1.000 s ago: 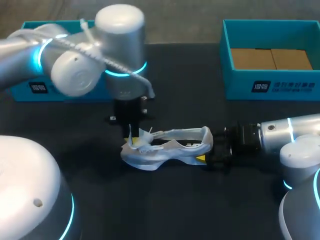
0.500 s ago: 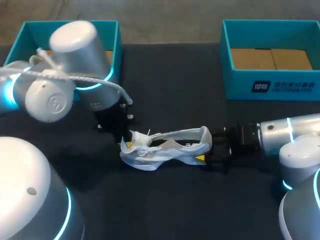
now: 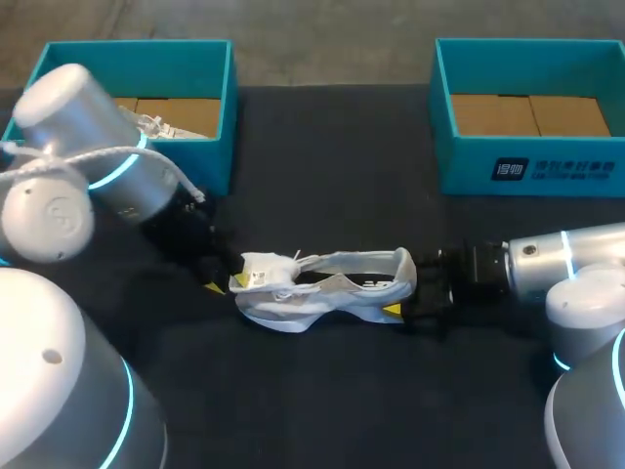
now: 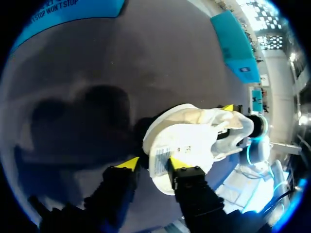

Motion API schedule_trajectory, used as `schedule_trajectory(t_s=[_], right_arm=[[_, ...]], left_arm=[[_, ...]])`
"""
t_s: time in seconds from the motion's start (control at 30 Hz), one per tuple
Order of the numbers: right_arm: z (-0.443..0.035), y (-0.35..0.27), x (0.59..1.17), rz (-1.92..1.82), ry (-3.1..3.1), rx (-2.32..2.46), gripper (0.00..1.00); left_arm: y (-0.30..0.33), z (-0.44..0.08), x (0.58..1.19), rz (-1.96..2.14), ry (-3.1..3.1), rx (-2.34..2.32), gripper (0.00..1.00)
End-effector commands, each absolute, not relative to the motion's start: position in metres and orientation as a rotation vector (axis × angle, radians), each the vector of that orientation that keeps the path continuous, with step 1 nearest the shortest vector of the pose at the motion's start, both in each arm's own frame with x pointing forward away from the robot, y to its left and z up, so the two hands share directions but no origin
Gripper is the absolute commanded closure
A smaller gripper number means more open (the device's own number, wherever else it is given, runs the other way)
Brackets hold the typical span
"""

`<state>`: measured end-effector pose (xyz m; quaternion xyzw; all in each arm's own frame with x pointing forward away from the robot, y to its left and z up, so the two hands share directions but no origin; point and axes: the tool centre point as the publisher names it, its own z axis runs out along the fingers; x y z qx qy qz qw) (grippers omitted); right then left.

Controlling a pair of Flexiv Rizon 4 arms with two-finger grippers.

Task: Take the shoe out of the shoebox, open the shoe tongue, remove and reinsert the insole, then place the shoe into the shoebox

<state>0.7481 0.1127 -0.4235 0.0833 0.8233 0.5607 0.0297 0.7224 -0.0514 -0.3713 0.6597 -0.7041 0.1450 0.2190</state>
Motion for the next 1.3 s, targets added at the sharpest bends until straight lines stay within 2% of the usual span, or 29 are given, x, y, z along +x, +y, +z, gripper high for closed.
schedule_trajectory(t_s=[0.03,0.27,0.43,0.5,0.6,0.67,0.8,0.83,0.87,0.9,1.07,1.3], right_arm=[[-0.423,0.112,0.748,1.726,2.542,0.256,1.00],[-0.423,0.112,0.748,1.726,2.542,0.256,1.00],[-0.423,0.112,0.748,1.726,2.542,0.256,1.00],[-0.423,0.112,0.748,1.726,2.542,0.256,1.00],[-0.423,0.112,0.748,1.726,2.542,0.256,1.00],[-0.423,0.112,0.748,1.726,2.542,0.256,1.00],[-0.423,0.112,0.748,1.726,2.542,0.256,1.00],[-0.423,0.112,0.748,1.726,2.542,0.256,1.00],[-0.423,0.112,0.748,1.726,2.542,0.256,1.00],[-0.423,0.112,0.748,1.726,2.542,0.256,1.00],[-0.423,0.112,0.748,1.726,2.542,0.256,1.00],[-0.423,0.112,0.748,1.726,2.542,0.256,1.00]], left_arm=[[-0.045,-0.360,0.712,0.561,-1.859,1.720,0.34],[-0.055,-0.323,0.702,0.605,-1.978,1.664,0.18],[-0.065,-0.305,0.703,0.612,-2.055,1.665,0.25],[-0.068,-0.298,0.702,0.590,-2.106,1.647,0.23],[-0.073,-0.288,0.702,0.576,-2.169,1.628,0.27],[-0.075,-0.279,0.702,0.556,-2.223,1.587,0.50],[-0.081,-0.269,0.702,0.485,-2.341,1.507,0.62],[-0.082,-0.266,0.700,0.479,-2.381,1.484,0.80],[-0.082,-0.266,0.700,0.479,-2.381,1.484,0.80],[-0.085,-0.262,0.698,0.448,-2.433,1.439,1.00],[-0.086,-0.250,0.690,0.423,-2.539,1.331,1.00],[-0.095,-0.231,0.683,0.264,-2.881,0.956,1.00]])
